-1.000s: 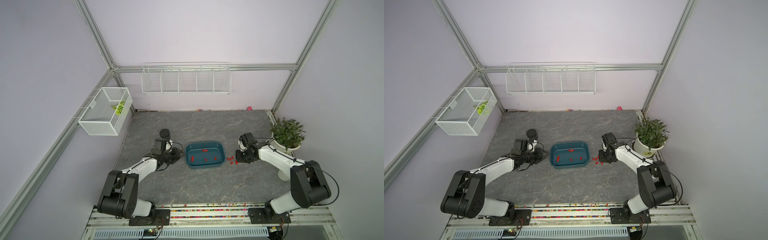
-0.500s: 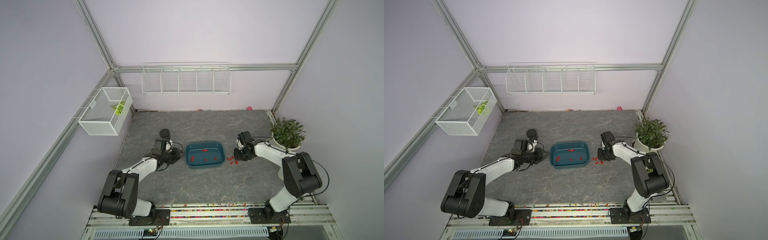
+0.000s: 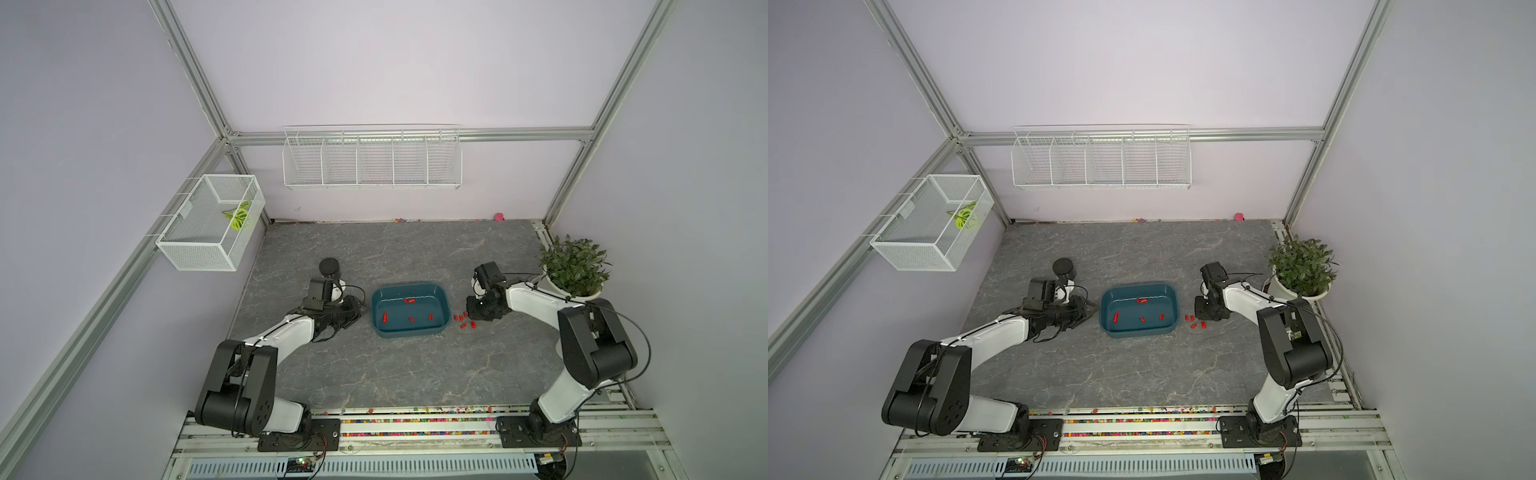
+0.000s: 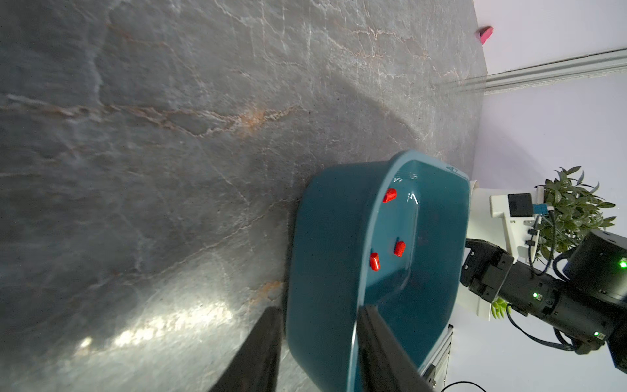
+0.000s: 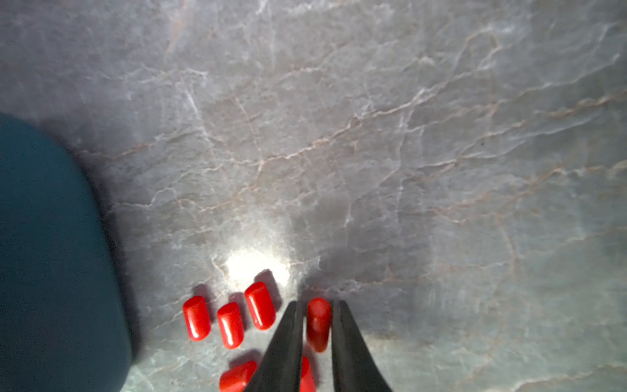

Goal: Take the screw protection sleeves out of the storage box
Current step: Place the screw protection sleeve at the center of the board.

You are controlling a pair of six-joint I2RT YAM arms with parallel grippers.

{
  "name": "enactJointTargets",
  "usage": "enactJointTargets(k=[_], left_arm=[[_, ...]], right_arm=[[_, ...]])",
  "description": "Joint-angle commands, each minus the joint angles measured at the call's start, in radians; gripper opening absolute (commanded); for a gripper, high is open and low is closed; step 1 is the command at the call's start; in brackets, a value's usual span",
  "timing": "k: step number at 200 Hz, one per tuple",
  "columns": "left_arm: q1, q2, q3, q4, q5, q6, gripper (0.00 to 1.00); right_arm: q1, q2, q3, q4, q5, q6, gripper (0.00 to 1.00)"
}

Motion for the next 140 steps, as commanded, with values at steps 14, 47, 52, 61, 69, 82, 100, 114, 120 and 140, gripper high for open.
enactJointTargets(k=[14, 47, 52, 61, 69, 82, 100, 114, 120, 140], left_arm=[[0.005, 0.012, 0.026, 0.003, 0.008, 0.012, 0.43], [0.006, 0.012, 0.026, 0.002, 0.008, 0.013, 0.43], [0.005, 0.012, 0.026, 0.002, 0.007, 0.013, 0.43], [0.005, 0.011, 0.026, 0.001, 0.008, 0.013, 0.43], [0.005, 0.012, 0.026, 0.001, 0.008, 0.012, 0.43], [0.005, 0.010, 0.026, 0.001, 0.007, 0.013, 0.43], [0.006, 0.009, 0.025, 0.003, 0.008, 0.012, 0.43], [0.005, 0.010, 0.025, 0.005, 0.008, 0.011, 0.43], [0.005, 0.010, 0.025, 0.005, 0.009, 0.010, 0.43], [0.005, 0.009, 0.025, 0.005, 0.011, 0.012, 0.43]], right_arm=[[-0.007, 0.004, 0.015, -0.013, 0.000, -0.013, 0.29], [-0.007, -0.013, 0.026, -0.029, 0.001, -0.019, 0.32], [-0.007, -0.018, 0.028, -0.034, 0.000, -0.019, 0.32], [-0.007, -0.032, 0.032, -0.039, -0.003, -0.019, 0.32], [-0.007, -0.049, 0.036, -0.047, -0.007, -0.021, 0.33], [-0.007, -0.079, 0.041, -0.059, -0.024, -0.027, 0.33], [-0.007, -0.126, 0.051, -0.076, -0.054, -0.034, 0.33], [-0.005, -0.165, 0.064, -0.092, -0.081, -0.040, 0.34], [-0.003, -0.183, 0.071, -0.098, -0.099, -0.041, 0.34], [0.006, -0.232, 0.095, -0.102, -0.181, -0.054, 0.34]])
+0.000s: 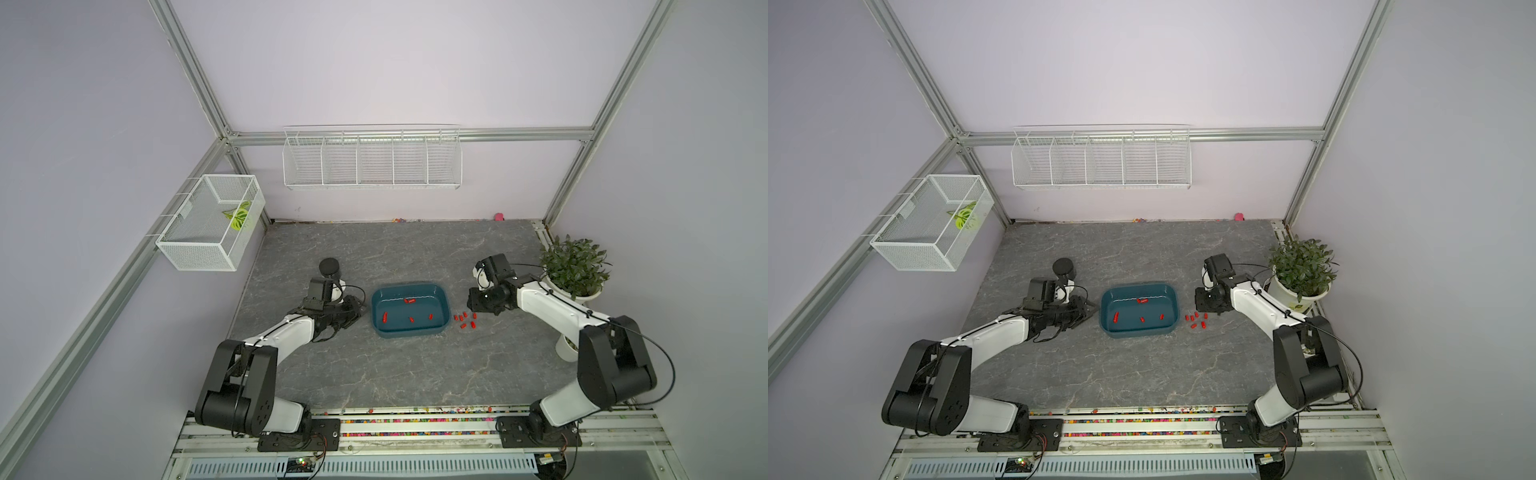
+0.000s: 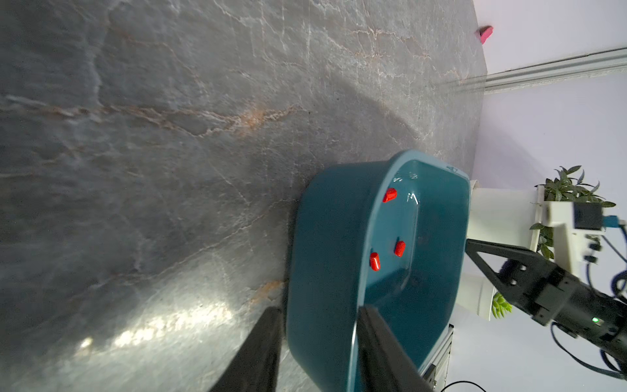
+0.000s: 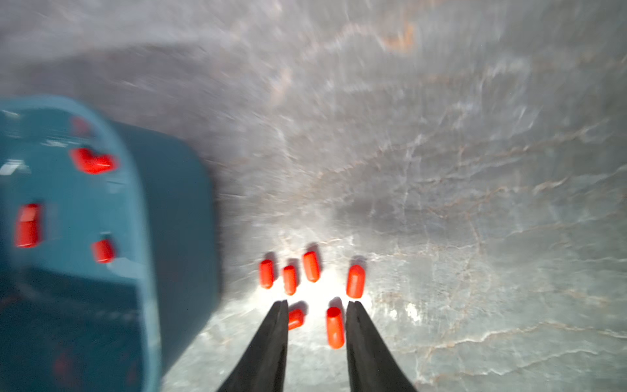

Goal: Take the screw protection sleeves out of the storage box
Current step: Place the screw protection sleeve at the center of the board, then pick up the screw protection sleeve from the storage box.

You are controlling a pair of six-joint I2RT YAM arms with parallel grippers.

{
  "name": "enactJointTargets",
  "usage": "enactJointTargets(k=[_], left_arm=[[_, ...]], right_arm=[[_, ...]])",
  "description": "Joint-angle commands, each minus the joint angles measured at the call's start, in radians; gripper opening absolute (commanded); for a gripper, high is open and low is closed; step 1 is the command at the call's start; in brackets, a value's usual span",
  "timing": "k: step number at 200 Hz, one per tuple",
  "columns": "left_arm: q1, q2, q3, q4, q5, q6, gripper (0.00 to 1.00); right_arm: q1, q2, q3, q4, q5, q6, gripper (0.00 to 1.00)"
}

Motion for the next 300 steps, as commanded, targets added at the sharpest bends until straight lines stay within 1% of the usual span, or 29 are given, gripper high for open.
enactJointTargets(k=[1, 32, 59, 78, 109, 126, 171, 183, 207, 231, 300], left_arm=[[0.005, 0.010, 0.025, 0.005, 0.011, 0.011, 0.43], [0.006, 0.001, 0.023, 0.007, 0.009, 0.011, 0.43], [0.005, -0.006, 0.019, 0.010, 0.008, 0.011, 0.43], [0.005, -0.005, 0.017, 0.011, 0.009, 0.008, 0.43], [0.005, -0.004, 0.015, 0.016, 0.010, 0.008, 0.43], [0.005, -0.006, 0.015, 0.016, 0.010, 0.008, 0.43], [0.007, -0.004, 0.017, 0.011, 0.008, 0.009, 0.43], [0.006, -0.003, 0.018, 0.015, 0.010, 0.008, 0.43], [0.007, -0.003, 0.017, 0.014, 0.010, 0.009, 0.43], [0.007, 0.000, 0.018, 0.013, 0.012, 0.009, 0.43], [0.007, -0.005, 0.017, 0.011, 0.012, 0.009, 0.43]], right_arm=[[0.009, -0.068, 0.039, -0.032, -0.106, -0.025, 0.34], [0.076, -0.102, 0.096, -0.010, -0.162, -0.002, 0.35], [0.172, -0.064, 0.171, 0.008, -0.139, 0.008, 0.36], [0.230, 0.011, 0.223, 0.020, -0.113, 0.014, 0.35], [0.284, 0.149, 0.276, 0.106, -0.131, 0.040, 0.34], [0.320, 0.225, 0.325, 0.114, -0.117, 0.037, 0.33], [0.422, 0.406, 0.456, 0.075, 0.042, -0.014, 0.29], [0.432, 0.445, 0.469, 0.080, 0.068, -0.014, 0.29], [0.433, 0.497, 0.480, 0.096, 0.080, 0.000, 0.28], [0.433, 0.515, 0.492, 0.104, 0.116, 0.000, 0.29], [0.433, 0.576, 0.540, 0.050, 0.196, 0.017, 0.30]])
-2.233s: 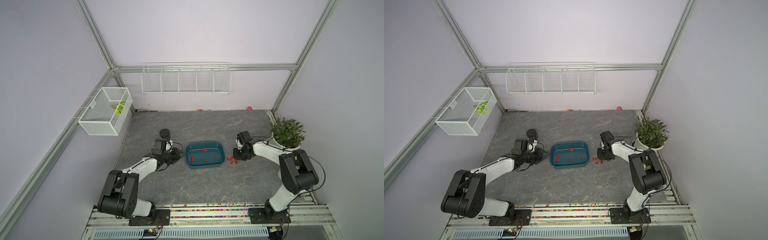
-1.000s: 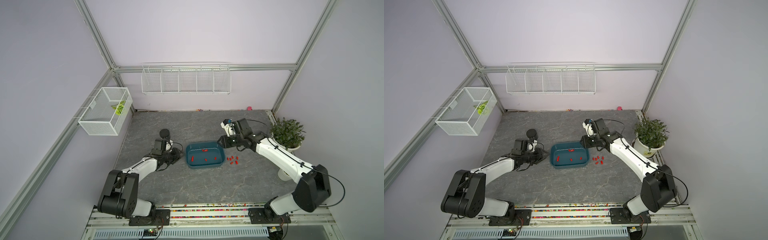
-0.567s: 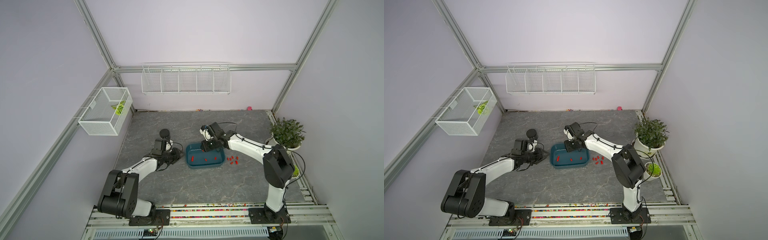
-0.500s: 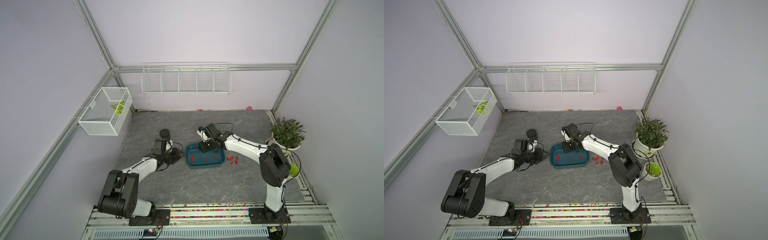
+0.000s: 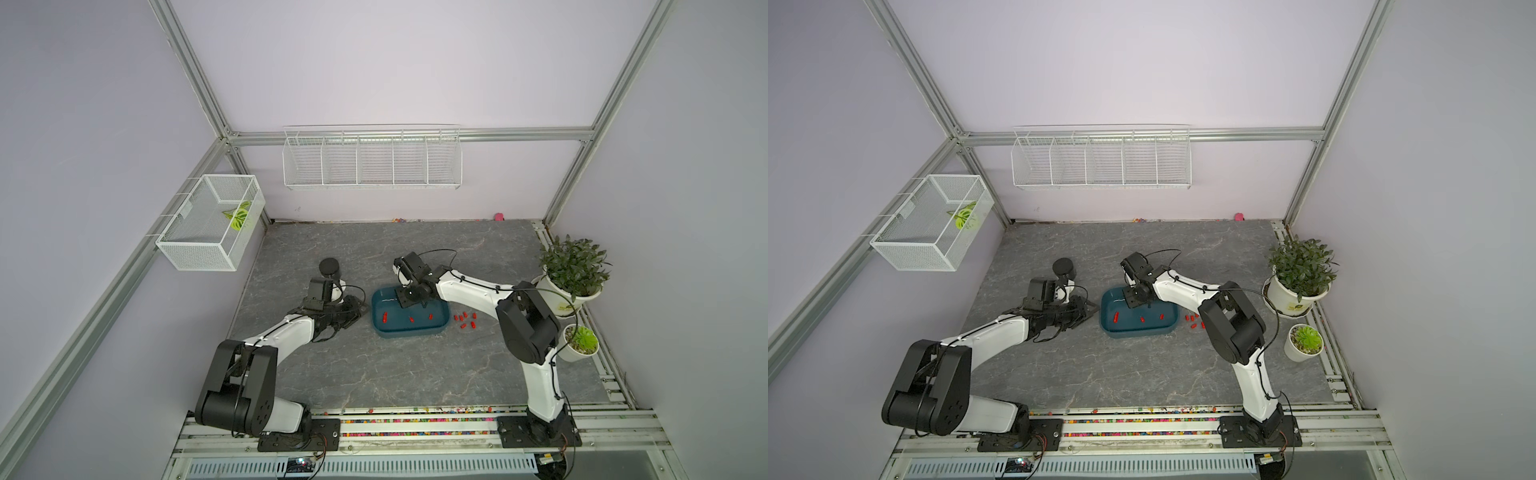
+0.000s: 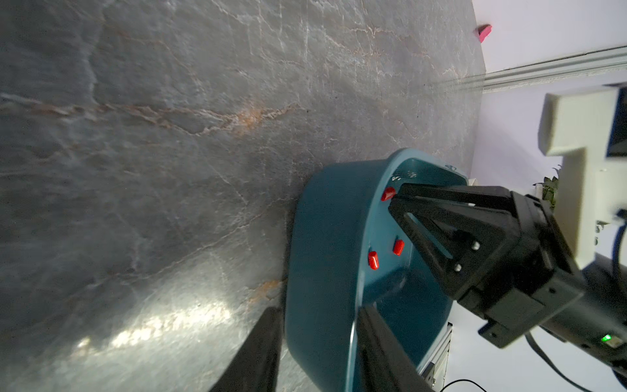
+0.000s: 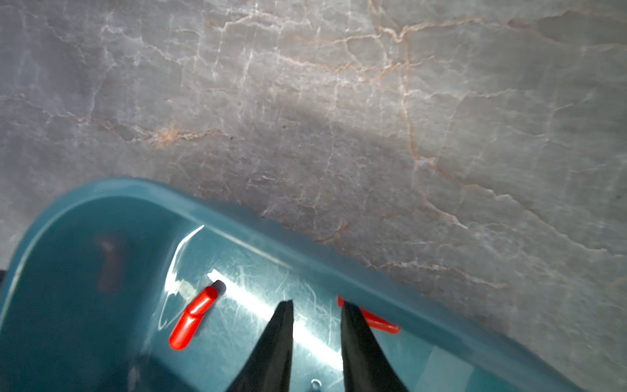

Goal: Take the screw protection sleeves out of the storage box
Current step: Pick up the screw protection sleeve from the storage box.

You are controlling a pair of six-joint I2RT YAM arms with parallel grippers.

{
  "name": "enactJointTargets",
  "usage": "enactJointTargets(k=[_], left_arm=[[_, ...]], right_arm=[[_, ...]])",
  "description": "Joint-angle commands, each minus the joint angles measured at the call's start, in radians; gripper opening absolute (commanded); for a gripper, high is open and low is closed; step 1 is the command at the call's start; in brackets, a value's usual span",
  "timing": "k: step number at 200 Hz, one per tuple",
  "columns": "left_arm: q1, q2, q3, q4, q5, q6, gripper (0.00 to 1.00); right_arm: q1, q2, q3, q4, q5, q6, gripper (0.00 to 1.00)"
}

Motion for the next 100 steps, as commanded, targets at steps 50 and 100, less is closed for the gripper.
enactJointTargets(k=[50, 100], left_arm=[[0.008, -0.006, 0.015, 0.010, 0.005, 0.009, 0.43], [0.008, -0.008, 0.016, 0.011, 0.007, 0.008, 0.43]], right_arm=[[-0.005, 0.066, 0.065, -0.082, 0.091, 0.026, 0.31], [-0.004, 0.097, 0.103, -0.127, 0.107, 0.037, 0.31]])
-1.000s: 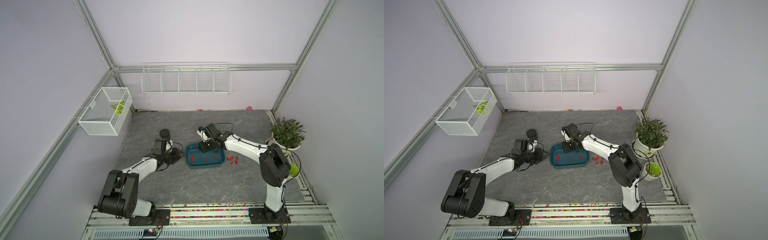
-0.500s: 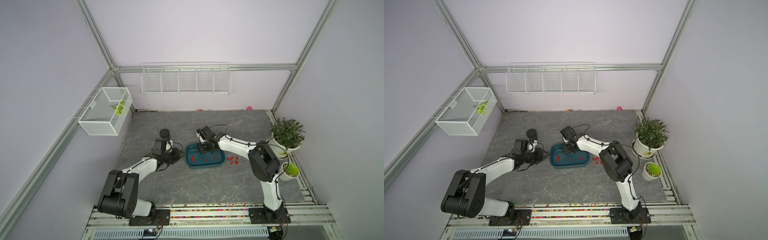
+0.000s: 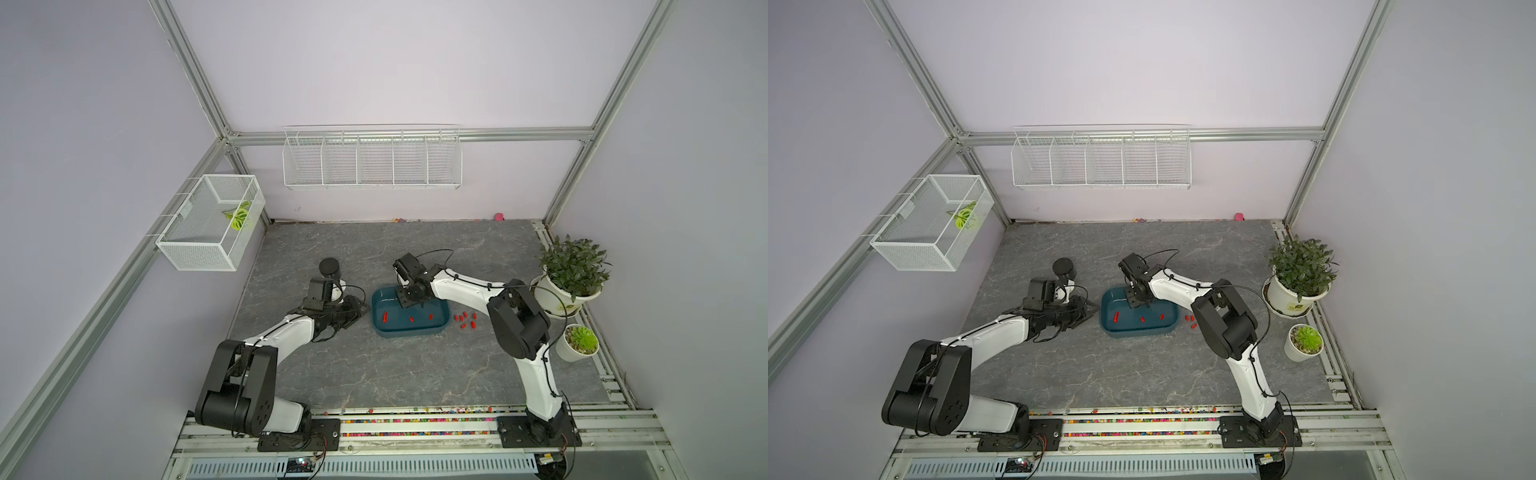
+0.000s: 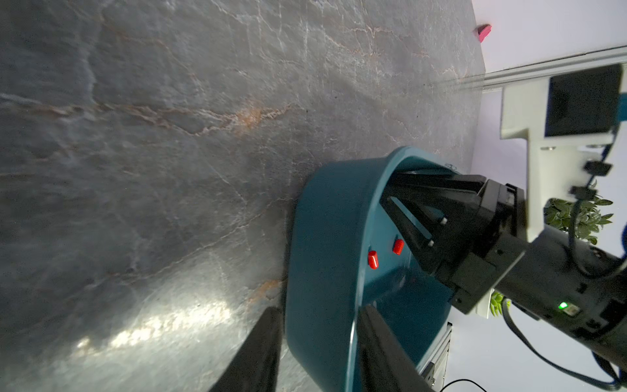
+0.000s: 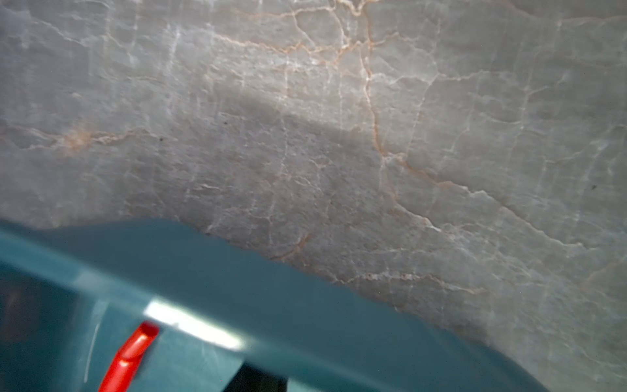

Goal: Take the screw protection sleeves out of the storage box
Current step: Pick up the screw protection sleeve from the storage box.

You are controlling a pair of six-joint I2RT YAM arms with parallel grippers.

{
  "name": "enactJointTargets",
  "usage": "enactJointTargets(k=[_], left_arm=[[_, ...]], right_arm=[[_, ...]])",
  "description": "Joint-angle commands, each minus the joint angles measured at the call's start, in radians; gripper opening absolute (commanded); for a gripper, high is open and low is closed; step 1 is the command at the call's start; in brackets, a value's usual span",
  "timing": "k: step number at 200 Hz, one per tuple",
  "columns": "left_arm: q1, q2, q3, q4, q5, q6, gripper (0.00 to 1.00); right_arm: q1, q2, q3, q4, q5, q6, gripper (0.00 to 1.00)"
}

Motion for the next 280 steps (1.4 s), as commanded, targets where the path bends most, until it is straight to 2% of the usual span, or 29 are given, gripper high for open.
enactJointTargets(k=[1, 86, 179, 280], left_arm=[[0.007, -0.008, 0.016, 0.011, 0.006, 0.008, 0.43], [0.008, -0.010, 0.013, 0.011, 0.005, 0.008, 0.43], [0.007, -0.011, 0.014, 0.009, 0.004, 0.008, 0.43], [0.008, -0.011, 0.014, 0.010, 0.003, 0.008, 0.43]], right_arm=[[-0.002, 0.020, 0.031, -0.052, 0.029, 0.017, 0.31], [-0.003, 0.047, 0.055, -0.059, 0.003, 0.018, 0.32], [-0.004, 0.090, 0.101, -0.100, -0.016, 0.020, 0.28], [-0.001, 0.069, 0.079, -0.075, -0.049, 0.016, 0.12]])
